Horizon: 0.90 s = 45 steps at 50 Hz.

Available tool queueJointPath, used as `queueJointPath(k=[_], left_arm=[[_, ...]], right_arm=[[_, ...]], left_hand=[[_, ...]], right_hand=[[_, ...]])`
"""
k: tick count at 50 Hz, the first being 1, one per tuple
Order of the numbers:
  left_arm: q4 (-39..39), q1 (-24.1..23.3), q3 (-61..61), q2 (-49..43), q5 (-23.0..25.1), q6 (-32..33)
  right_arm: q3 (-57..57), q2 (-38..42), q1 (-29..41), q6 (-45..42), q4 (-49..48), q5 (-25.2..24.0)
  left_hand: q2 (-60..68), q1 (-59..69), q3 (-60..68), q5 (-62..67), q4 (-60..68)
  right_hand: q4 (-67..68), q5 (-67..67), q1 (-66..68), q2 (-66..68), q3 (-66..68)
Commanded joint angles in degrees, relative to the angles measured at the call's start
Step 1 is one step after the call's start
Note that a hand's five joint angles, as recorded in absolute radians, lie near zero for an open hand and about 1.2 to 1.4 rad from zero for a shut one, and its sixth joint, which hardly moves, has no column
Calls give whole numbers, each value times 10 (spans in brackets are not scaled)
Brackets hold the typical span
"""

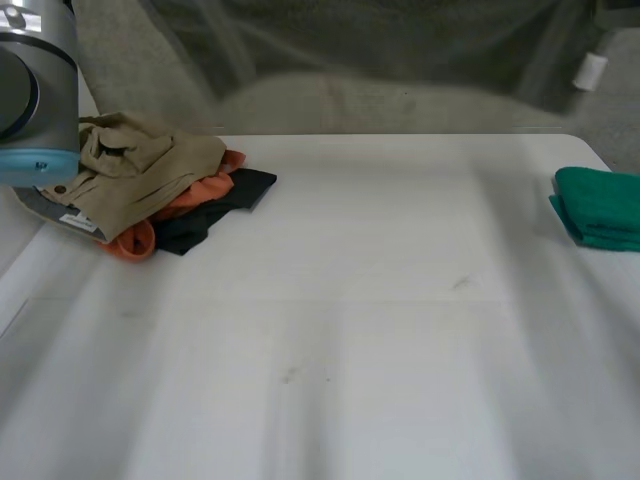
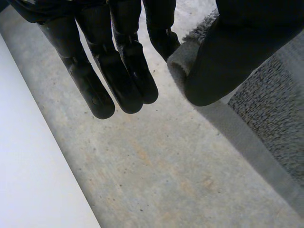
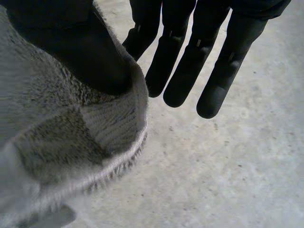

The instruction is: Fold the laundry.

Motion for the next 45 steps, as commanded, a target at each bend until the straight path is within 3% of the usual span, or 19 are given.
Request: queueJointPath(k=[1, 8, 13, 24, 27, 28, 32, 45], left_arm=[[-16, -2, -111, 14, 5, -1], [-20, 5, -236, 9, 8, 2], [-19, 7, -308, 2, 14, 1], [-35, 4, -426, -24, 25, 6], [-40, 8, -450, 14, 36, 5], [-40, 10, -454, 23, 40, 5], [-41, 19, -469, 47, 58, 5], [-46, 24, -473, 68, 61, 4]], right_arm=[[62, -3, 0, -2, 42, -35], [145, 13, -8, -1, 95, -67], [211, 76, -8, -3, 115, -102], [278, 109, -9, 1, 147, -100], [279, 107, -20, 9, 160, -100], [278, 106, -35, 17, 170, -101], [266, 103, -71, 53, 191, -104], [203, 141, -123, 127, 328, -119]], left_hand=[[114, 150, 117, 133, 113], [114, 150, 117, 133, 113], [114, 150, 117, 133, 113], [114, 150, 117, 133, 113], [114, 150, 117, 133, 113], [114, 150, 117, 133, 113], [114, 150, 117, 133, 113], [114, 150, 117, 133, 113]], right_hand=[[113, 129, 171, 119, 118], [113, 129, 171, 119, 118], [113, 129, 171, 119, 118], [113, 129, 171, 119, 118], [112, 128, 170, 118, 117], [-7, 10, 52, 0, -2], [-154, -137, -95, -147, -149], [-139, -122, -80, -132, -134]])
